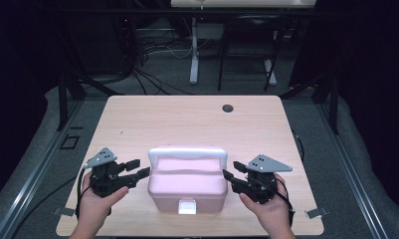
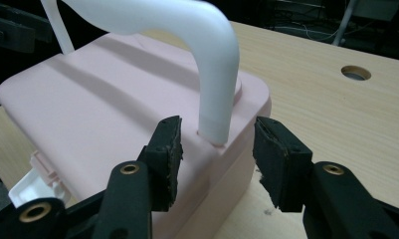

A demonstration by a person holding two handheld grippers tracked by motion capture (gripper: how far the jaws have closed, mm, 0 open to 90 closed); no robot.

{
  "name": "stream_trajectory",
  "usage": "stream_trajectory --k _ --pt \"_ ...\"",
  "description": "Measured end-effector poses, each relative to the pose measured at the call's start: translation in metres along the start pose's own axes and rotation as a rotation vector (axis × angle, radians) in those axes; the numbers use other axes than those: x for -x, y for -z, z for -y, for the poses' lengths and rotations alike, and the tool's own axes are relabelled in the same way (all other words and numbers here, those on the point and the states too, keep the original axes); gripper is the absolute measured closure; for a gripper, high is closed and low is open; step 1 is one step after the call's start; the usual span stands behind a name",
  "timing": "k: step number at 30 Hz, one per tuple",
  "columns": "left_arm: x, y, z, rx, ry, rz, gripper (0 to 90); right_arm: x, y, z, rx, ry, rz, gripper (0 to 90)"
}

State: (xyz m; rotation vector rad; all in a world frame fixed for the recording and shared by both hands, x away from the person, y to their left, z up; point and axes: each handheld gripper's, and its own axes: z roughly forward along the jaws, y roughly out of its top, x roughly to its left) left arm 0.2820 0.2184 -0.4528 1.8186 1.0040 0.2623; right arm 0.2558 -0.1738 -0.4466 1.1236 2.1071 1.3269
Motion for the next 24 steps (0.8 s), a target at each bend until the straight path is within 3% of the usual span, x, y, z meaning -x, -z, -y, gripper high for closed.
stream_trajectory --k 6,14,17,24 --pt "0.001 -0.006 -0.006 -0.005 -0.035 0.003 47.1 0.0 -0.008 -0.006 0.01 0.006 -0.001 54.6" --pt "0.005 -0.013 -0.012 0.0 -0.047 0.015 54.5 -0.002 -0.017 -0.01 -0.002 0.012 0.0 55.1" --pt "0.007 -0.016 -0.013 -0.003 -0.058 0.0 54.3 -0.003 -0.019 -0.01 -0.001 0.014 0.007 55.6" --pt "0.006 -0.02 -0.016 -0.002 -0.044 0.005 57.3 -0.001 -0.022 -0.01 -0.001 0.008 0.011 60.6"
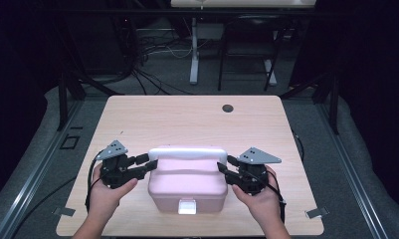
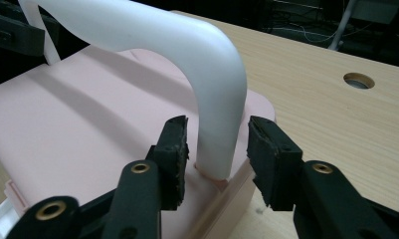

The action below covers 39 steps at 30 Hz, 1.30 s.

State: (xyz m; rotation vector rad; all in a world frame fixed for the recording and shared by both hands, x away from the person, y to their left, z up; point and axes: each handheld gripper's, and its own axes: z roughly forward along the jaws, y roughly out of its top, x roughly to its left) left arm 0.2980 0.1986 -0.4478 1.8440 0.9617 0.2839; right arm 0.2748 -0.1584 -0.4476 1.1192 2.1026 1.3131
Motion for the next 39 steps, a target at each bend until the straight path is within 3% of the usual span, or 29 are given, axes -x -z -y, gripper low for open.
stream_trajectory --k 13,21,39 --pt "0.004 -0.0048 0.001 0.012 -0.011 0.002 70.4 -0.001 -0.0026 0.0009 -0.003 -0.007 0.002 72.6" --pt "0.0064 -0.0043 0.0013 0.014 -0.038 -0.018 72.5 -0.0016 -0.0015 0.0021 0.01 -0.019 0.0 73.2" --pt "0.0053 0.0028 -0.0046 0.018 -0.024 -0.009 72.9 -0.0044 0.0025 -0.0046 0.018 -0.025 -0.012 73.5"
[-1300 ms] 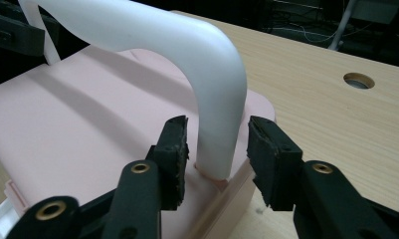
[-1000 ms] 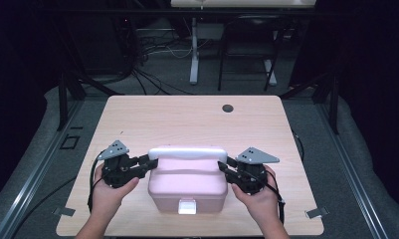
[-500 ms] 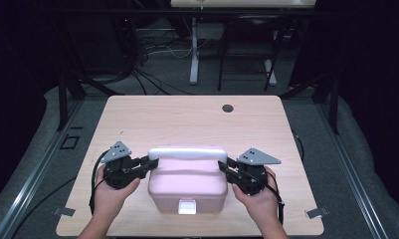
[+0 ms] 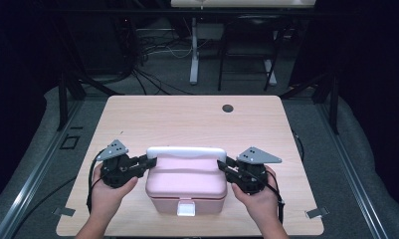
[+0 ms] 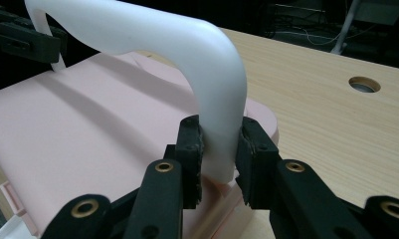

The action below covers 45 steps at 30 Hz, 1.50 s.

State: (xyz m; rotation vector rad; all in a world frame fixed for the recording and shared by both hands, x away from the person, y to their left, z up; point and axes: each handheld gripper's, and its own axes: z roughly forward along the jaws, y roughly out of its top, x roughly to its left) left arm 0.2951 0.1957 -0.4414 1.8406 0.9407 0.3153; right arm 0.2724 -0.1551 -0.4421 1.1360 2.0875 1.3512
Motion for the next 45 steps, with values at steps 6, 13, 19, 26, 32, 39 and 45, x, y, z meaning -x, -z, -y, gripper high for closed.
stream_trajectory --k 6,13,19,26,32,39,45 --pt "-0.001 0.003 -0.005 0.01 0.009 0.002 73.0 -0.001 0.001 -0.006 0.002 -0.004 -0.004 73.5" --pt "-0.005 0.007 -0.011 0.008 0.014 0.003 73.0 -0.001 0.0 -0.013 0.004 -0.008 -0.017 73.6" --pt "-0.01 0.009 -0.016 0.012 0.033 0.011 72.9 -0.002 0.0 -0.02 0.001 -0.016 -0.031 73.7" --pt "-0.011 0.009 -0.018 0.014 0.038 0.019 72.9 0.0 -0.001 -0.024 -0.005 -0.025 -0.037 73.7" --pt "-0.012 0.009 -0.022 0.018 0.04 0.019 72.9 0.002 -0.001 -0.027 -0.001 -0.035 -0.045 73.7" --pt "-0.015 0.008 -0.027 0.009 0.051 0.024 73.0 0.005 -0.003 -0.032 -0.003 -0.041 -0.047 73.6" --pt "-0.015 0.008 -0.027 0.005 0.046 0.03 72.8 0.006 -0.003 -0.033 -0.006 -0.049 -0.051 73.6"
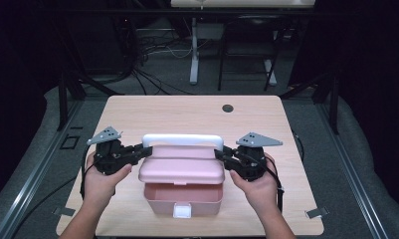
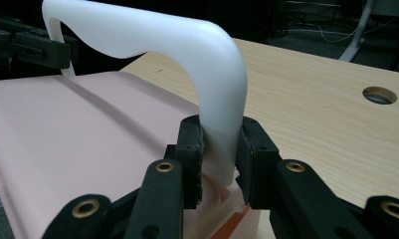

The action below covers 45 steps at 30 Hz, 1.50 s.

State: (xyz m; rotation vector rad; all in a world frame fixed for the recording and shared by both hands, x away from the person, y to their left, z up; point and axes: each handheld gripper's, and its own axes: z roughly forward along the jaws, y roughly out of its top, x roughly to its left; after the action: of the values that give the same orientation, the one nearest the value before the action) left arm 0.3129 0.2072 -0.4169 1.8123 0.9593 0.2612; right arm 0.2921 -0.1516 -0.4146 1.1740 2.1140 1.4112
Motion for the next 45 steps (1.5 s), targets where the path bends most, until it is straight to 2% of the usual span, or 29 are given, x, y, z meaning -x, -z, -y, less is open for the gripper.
stream_trajectory --k 5,11,17,24,30,36,45 --pt "0.001 0.007 0.002 0.017 -0.003 -0.001 69.7 -0.001 0.0 0.0 -0.006 0.002 0.005 73.6" --pt "0.0 0.023 0.008 0.027 -0.017 -0.012 68.3 -0.001 0.0 0.0 -0.007 0.001 0.005 73.7" --pt "-0.001 0.038 0.021 0.034 -0.022 -0.019 68.3 -0.002 0.0 0.0 -0.004 0.002 0.008 73.7" --pt "0.0 0.048 0.042 0.013 -0.024 -0.029 68.4 -0.002 0.0 0.0 -0.005 0.003 0.011 73.6" --pt "0.002 0.048 0.058 -0.004 -0.031 -0.027 68.5 -0.003 0.0 -0.001 -0.004 0.003 0.012 73.6" --pt "0.004 0.045 0.07 -0.019 -0.018 -0.017 68.6 -0.003 0.0 0.0 -0.006 0.003 0.014 73.6" --pt "0.012 0.041 0.071 -0.031 -0.047 0.006 68.6 -0.003 0.0 0.001 -0.005 0.003 0.017 73.6"
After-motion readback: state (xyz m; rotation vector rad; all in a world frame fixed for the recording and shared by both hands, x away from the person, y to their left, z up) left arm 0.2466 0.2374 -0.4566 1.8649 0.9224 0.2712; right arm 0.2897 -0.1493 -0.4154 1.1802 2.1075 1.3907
